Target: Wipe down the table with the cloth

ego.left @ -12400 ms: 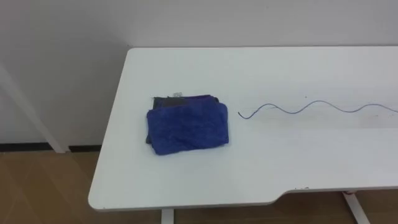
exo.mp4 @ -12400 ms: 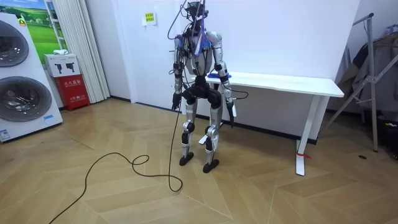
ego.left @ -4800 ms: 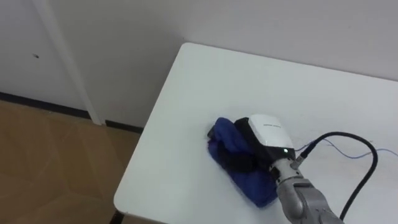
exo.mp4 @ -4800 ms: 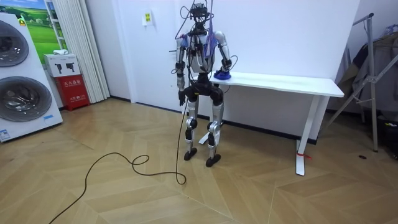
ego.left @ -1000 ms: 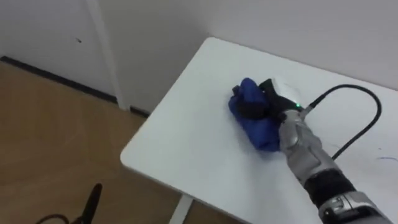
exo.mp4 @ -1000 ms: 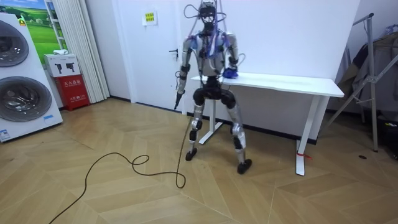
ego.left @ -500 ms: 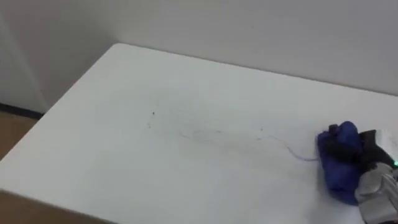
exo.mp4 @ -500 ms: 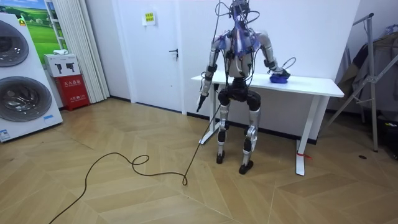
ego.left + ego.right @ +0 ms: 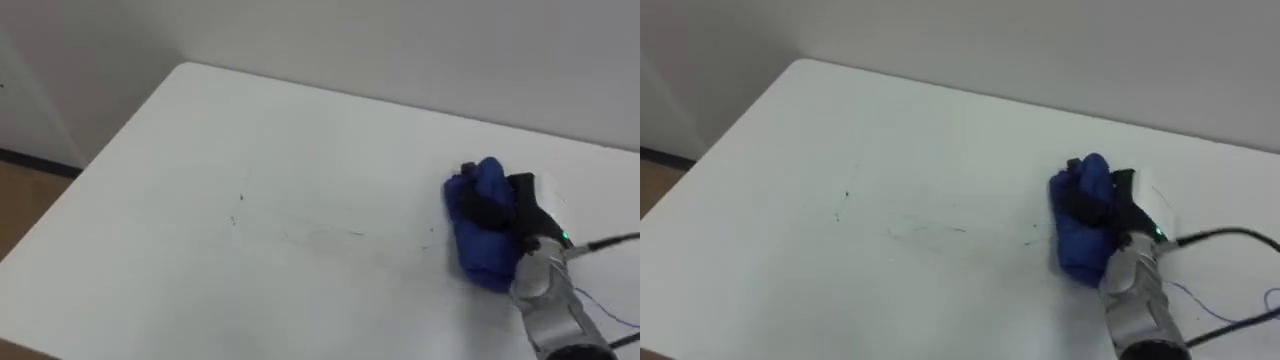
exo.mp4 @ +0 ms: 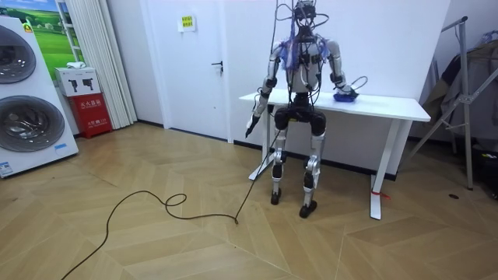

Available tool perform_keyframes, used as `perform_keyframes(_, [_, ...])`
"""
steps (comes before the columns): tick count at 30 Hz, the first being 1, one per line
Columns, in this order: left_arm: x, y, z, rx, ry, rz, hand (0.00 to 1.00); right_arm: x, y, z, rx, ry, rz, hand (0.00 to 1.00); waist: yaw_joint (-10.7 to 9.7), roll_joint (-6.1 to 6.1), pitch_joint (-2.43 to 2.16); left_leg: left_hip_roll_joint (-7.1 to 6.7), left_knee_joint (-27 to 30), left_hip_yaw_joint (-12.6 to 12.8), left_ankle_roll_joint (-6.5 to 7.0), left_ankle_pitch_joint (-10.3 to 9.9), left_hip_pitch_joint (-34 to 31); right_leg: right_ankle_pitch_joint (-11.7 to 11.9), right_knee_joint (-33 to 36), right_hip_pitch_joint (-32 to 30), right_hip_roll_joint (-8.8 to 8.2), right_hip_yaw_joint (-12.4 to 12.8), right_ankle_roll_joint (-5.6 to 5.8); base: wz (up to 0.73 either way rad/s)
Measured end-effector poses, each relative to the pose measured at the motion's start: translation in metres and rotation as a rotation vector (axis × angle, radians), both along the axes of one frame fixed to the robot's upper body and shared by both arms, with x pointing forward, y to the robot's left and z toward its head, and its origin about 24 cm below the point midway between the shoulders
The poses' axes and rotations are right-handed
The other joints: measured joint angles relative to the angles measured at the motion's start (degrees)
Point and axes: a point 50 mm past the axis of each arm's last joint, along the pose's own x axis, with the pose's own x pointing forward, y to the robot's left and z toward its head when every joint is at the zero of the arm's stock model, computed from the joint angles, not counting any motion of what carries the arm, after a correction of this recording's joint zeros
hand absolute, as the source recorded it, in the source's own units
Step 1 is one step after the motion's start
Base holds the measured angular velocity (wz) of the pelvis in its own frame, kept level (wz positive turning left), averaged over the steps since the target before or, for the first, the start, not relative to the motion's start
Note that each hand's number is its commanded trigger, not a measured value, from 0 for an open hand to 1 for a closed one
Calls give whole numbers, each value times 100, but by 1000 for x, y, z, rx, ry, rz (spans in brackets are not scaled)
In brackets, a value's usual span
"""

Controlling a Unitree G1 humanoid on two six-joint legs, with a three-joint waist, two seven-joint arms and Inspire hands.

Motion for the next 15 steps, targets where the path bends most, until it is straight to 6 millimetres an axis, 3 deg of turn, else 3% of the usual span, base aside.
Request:
perform_keyframes(3, [-15, 8, 3, 30, 22, 37, 0, -43, -35, -6, 3, 35, -183, 100, -49, -59, -25, 0, 0, 9, 42, -46, 76, 49, 4, 51, 0, 14, 62, -1])
perform_keyframes(7, [-9, 11, 4, 43, 8, 24, 0, -58, -46, -8, -10, 59, -229, 100, -83, -13, -32, 4, 8, 15, 59, -98, 79, 69, 6, 48, 4, 16, 67, -8])
perform_keyframes(12, [16, -11, -3, 1, -16, -72, 0, -25, -27, 0, -39, 54, -162, 100, 254, 180, -26, 103, 8, 343, 39, -103, 97, 98, 13, -70, 36, 197, 35, -44])
perform_keyframes(14, [31, -28, -8, -36, -19, -130, 0, 16, 12, 12, -87, 58, 30, 100, 524, 328, -23, 147, 2, 288, -1, -95, 2, 222, 71, -301, 143, 357, -103, -80])
perform_keyframes(15, [34, -30, -8, -42, -20, -138, 0, 31, 32, 15, -94, 58, 120, 100, 581, 339, -23, 153, -2, 264, -5, -88, -30, 249, 103, -390, 176, 342, -140, -89])
